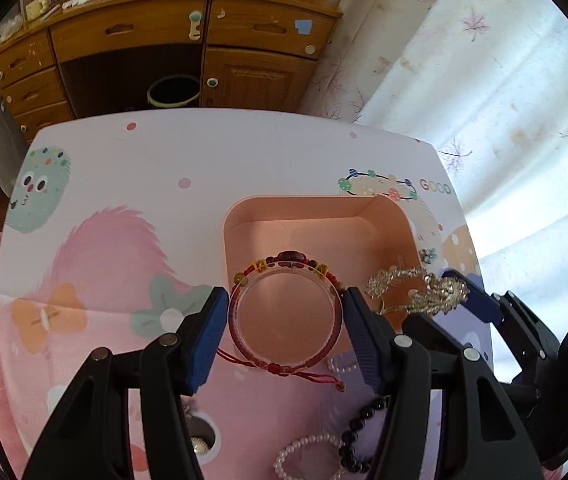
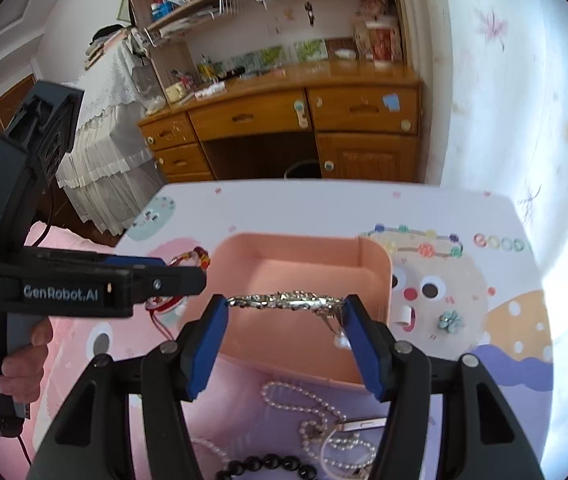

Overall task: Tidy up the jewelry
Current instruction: 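Carry the red bracelet and gold comb into the pink tray and release both, then grasp the small silver ring with the left gripper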

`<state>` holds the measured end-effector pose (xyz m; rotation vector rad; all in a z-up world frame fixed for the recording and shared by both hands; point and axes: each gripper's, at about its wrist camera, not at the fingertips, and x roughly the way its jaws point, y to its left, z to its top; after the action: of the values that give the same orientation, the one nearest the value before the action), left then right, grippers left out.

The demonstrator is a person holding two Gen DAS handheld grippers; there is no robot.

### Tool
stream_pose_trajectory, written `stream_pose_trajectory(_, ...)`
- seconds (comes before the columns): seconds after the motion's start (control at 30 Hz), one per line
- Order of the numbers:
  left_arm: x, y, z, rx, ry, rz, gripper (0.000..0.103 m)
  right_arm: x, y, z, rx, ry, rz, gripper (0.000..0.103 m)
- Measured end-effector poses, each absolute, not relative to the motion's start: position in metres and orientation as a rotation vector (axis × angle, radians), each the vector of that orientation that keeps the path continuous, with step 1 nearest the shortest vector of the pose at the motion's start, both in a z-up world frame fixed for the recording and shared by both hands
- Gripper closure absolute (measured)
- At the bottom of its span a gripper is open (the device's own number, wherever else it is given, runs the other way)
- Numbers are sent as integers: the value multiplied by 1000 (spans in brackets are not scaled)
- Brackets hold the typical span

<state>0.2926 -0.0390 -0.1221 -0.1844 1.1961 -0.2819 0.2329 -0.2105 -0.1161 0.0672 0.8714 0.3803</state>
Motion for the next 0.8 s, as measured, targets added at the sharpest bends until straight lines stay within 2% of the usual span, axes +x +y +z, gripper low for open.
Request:
stream_pose_trajectory(0.03, 295, -40, -125, -193, 1200, -278, 46, 235, -213, -121, 75, 881, 383, 43)
stream_pose_trajectory(0.07, 297, -40, -130, -206, 1202, -273, 40, 237, -214, -126, 81, 890, 385, 43)
stream_pose_trajectory(0.1, 300, -41, -133, -217, 1210, -257, 20, 239, -216, -130, 91, 905, 385, 43)
stream_pose_trajectory(0.17, 301, -40, -136, -221, 1212, -224, 1, 244, -219, -136, 104, 942, 384, 43)
stream_pose_trajectory(0.43, 289, -32, -119, -205, 1178, -178, 1, 233, -229, -127, 115, 930, 371, 43)
stream_pose_trajectory(0.8, 226, 20, -88, -182, 1148, -85, 1, 197, -232, -102, 132, 920, 323, 43)
